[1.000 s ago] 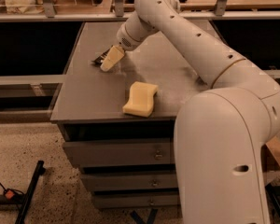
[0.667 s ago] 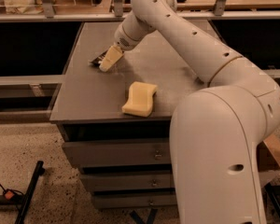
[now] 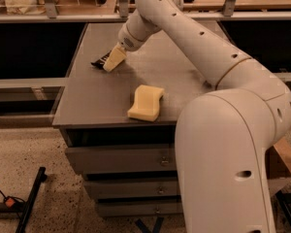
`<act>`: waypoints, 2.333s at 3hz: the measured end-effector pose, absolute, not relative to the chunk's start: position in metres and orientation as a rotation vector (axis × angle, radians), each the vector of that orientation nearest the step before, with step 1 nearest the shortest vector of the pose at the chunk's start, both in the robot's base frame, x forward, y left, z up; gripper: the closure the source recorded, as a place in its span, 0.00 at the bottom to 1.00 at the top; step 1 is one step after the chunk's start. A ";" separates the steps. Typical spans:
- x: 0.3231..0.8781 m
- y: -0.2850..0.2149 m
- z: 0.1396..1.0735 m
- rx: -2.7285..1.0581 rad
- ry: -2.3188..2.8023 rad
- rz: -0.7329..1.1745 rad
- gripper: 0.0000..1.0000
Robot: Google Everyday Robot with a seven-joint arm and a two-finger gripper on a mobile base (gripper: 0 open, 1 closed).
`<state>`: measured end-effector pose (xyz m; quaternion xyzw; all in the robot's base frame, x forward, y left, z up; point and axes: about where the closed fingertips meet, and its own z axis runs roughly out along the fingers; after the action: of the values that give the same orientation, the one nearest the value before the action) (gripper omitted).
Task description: Move rxbar chocolate near sponge
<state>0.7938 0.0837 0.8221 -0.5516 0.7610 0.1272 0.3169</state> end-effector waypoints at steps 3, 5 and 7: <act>0.782 0.031 0.893 -1.428 1.895 0.392 1.00; 0.760 -0.003 0.947 -1.463 1.785 0.377 1.00; 0.714 -0.026 0.955 -1.564 1.728 0.398 1.00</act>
Offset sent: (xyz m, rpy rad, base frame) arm -0.0018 -0.0742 0.0972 0.1335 -0.0545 0.0450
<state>0.7138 -0.0260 0.9546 -0.6121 0.6765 0.1556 0.3789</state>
